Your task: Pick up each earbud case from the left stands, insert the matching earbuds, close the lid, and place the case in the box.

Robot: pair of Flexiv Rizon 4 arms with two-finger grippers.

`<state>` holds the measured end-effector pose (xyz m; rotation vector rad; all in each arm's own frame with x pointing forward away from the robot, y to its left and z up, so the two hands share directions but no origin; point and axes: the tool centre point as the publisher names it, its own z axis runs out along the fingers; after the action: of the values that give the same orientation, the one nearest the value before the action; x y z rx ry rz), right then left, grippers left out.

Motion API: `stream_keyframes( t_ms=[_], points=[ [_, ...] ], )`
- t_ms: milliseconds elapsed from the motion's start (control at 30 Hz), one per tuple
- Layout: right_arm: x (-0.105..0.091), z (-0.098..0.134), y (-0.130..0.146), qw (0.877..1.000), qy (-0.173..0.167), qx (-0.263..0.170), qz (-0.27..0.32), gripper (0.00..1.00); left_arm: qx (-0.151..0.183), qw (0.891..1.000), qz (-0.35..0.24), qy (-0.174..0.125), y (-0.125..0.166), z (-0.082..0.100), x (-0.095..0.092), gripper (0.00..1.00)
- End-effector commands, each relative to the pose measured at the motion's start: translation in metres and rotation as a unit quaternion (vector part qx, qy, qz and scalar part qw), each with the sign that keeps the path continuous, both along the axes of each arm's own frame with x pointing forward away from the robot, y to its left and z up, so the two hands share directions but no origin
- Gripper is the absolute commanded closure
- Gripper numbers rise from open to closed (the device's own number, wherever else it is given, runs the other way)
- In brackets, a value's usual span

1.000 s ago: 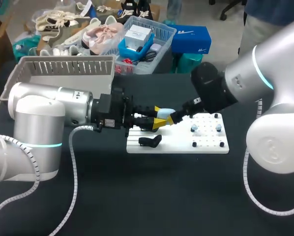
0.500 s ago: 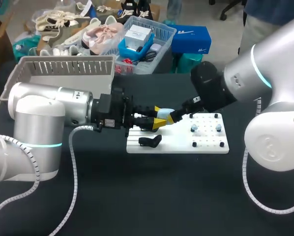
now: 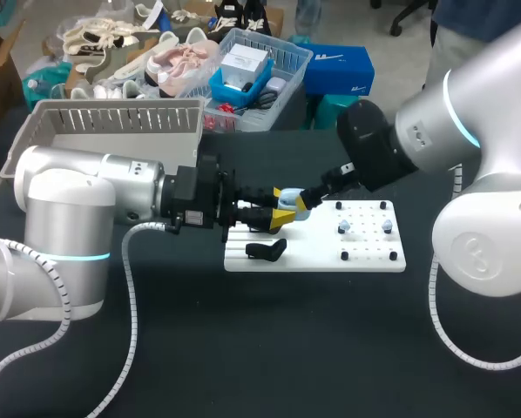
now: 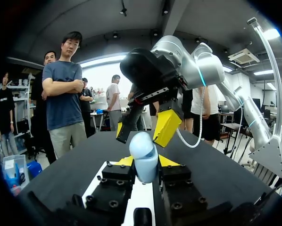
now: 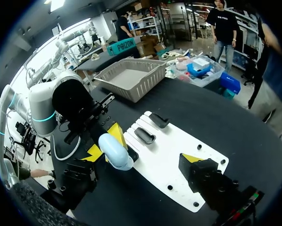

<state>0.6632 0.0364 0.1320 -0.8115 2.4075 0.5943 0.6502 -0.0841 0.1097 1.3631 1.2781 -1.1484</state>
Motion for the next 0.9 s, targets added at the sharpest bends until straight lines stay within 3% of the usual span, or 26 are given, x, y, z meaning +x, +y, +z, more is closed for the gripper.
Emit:
stream_keyframes(
  t_ms=[33, 367, 533, 700, 900],
  points=[
    [0.004, 0.003, 0.001, 1.000, -0.007, -0.011, -0.009, 0.00, 0.000, 1.000, -0.001, 0.000, -0.001, 0.000, -0.001, 1.00],
    [0.013, 0.026, -0.008, 0.999, -0.047, -0.017, -0.015, 0.00, 0.000, 1.000, -0.001, 0.000, -0.001, 0.000, -0.001, 1.00],
    [0.012, 0.032, -0.038, 0.994, -0.083, -0.064, -0.035, 0.00, 0.000, 1.000, -0.001, 0.000, -0.001, 0.000, -0.001, 1.00],
    [0.014, 0.020, -0.074, 0.988, -0.081, -0.113, -0.067, 0.00, 0.000, 1.000, -0.001, 0.000, -0.001, 0.000, -0.001, 1.00],
    [0.015, -0.010, -0.111, 0.983, -0.050, -0.150, -0.099, 0.00, 0.000, 1.000, -0.001, 0.000, -0.001, 0.000, -0.001, 1.00]
  ],
)
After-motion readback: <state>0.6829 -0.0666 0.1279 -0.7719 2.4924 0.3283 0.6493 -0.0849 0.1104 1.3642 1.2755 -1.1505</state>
